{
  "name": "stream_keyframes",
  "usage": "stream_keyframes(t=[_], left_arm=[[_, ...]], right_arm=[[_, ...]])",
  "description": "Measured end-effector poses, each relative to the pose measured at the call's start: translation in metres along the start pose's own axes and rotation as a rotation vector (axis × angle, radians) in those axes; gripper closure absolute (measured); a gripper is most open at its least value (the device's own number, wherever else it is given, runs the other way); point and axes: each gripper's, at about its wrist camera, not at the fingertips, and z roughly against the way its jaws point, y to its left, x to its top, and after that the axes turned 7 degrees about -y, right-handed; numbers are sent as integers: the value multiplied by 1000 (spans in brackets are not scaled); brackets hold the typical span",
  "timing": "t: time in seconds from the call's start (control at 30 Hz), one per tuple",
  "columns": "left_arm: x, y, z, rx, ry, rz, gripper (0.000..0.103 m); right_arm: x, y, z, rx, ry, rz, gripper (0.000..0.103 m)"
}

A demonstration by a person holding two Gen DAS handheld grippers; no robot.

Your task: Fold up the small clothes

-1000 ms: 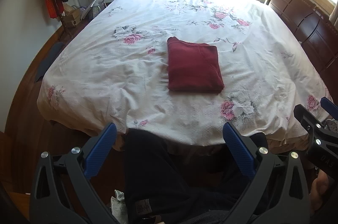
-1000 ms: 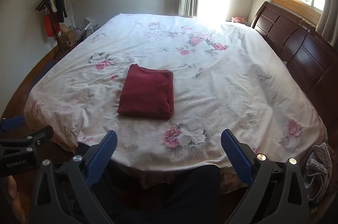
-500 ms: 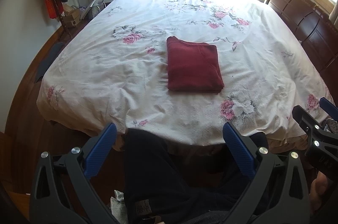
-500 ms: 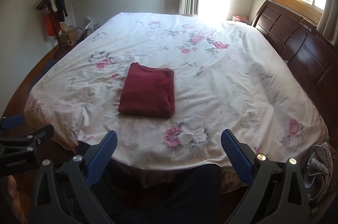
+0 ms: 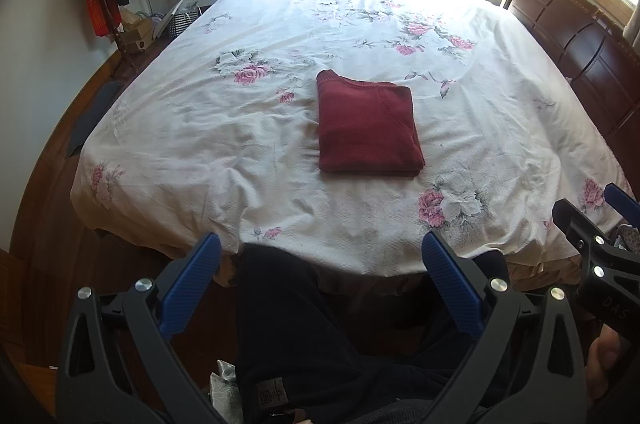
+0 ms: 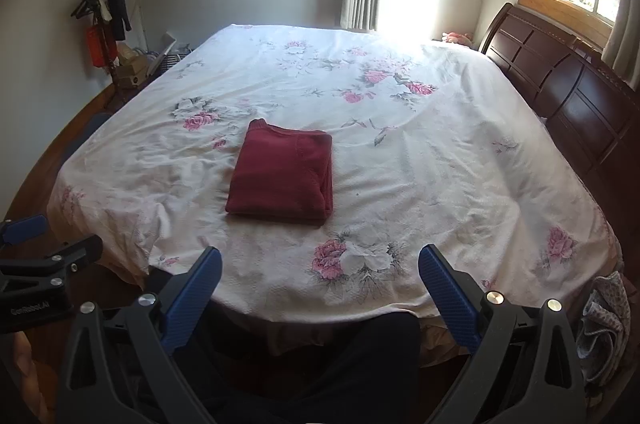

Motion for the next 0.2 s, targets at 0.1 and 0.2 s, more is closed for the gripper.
stream_keyframes(t=[0.1,0.2], left_arm=[[0,0,0,-1,0,0,3],[0,0,0,-1,2,-1,3]], right_arm=[[0,0,0,6,0,-8,4],[0,-1,-1,13,2,-16,4]])
